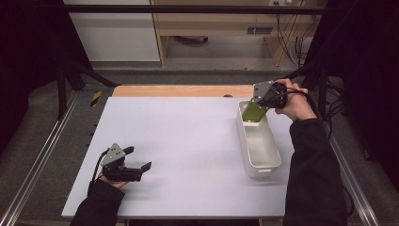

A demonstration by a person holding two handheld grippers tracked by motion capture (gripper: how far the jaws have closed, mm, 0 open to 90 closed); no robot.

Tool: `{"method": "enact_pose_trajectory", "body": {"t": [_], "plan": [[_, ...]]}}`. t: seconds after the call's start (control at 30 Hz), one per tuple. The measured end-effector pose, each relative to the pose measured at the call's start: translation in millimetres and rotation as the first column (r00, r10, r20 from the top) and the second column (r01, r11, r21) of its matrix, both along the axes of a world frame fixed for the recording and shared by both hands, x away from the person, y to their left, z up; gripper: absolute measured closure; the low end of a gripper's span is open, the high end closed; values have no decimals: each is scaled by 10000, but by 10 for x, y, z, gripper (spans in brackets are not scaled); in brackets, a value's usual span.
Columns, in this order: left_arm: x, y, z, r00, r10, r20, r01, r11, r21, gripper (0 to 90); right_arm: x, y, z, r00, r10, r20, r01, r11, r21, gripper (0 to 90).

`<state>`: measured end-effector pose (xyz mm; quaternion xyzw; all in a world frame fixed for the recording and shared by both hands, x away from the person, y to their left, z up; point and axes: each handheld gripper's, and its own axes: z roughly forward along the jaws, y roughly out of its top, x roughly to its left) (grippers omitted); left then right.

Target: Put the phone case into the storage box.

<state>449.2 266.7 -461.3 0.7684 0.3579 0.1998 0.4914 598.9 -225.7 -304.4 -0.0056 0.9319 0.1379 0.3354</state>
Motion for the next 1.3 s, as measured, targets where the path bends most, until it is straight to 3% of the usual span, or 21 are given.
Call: {"method": "enact_pose_trajectory", "body": {"t": [0.43, 1.3], "plan": [[10, 14, 0, 10000, 21, -50, -21, 10000, -11, 32, 164, 77, -139, 9993, 326, -186, -339, 9967, -735, 790], [23, 16, -15, 9998, 3, -177, -2, 10000, 56, 32, 345, 200, -175, 9970, 662, -410, -714, 9872, -1426, 790]]}}
